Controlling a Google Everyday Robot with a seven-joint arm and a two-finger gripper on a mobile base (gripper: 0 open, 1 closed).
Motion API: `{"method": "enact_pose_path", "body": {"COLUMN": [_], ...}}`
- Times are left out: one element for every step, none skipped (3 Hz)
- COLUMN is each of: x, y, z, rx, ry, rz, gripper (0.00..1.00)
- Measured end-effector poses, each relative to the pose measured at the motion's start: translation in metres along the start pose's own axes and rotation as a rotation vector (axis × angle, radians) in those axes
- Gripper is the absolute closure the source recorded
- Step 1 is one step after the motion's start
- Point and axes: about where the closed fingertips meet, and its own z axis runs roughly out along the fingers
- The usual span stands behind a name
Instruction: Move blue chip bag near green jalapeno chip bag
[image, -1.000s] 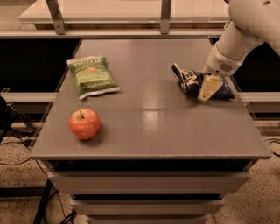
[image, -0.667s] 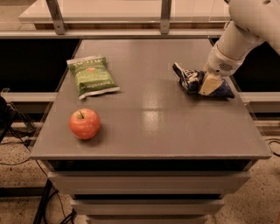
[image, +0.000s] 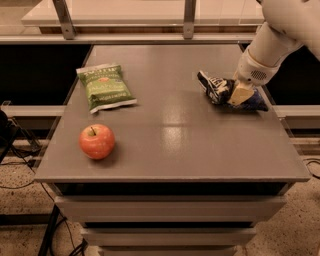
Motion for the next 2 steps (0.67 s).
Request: {"method": "enact_pose_path", "body": {"x": [-0.01,-0.021], "y": [-0.009,-0.018], "z": [-0.036,-0.068], "rx": [0.073,0.13], "ry": [-0.007,-0.018], "rz": [-0.043,-0.085], "gripper": [1.0,1.0]}}
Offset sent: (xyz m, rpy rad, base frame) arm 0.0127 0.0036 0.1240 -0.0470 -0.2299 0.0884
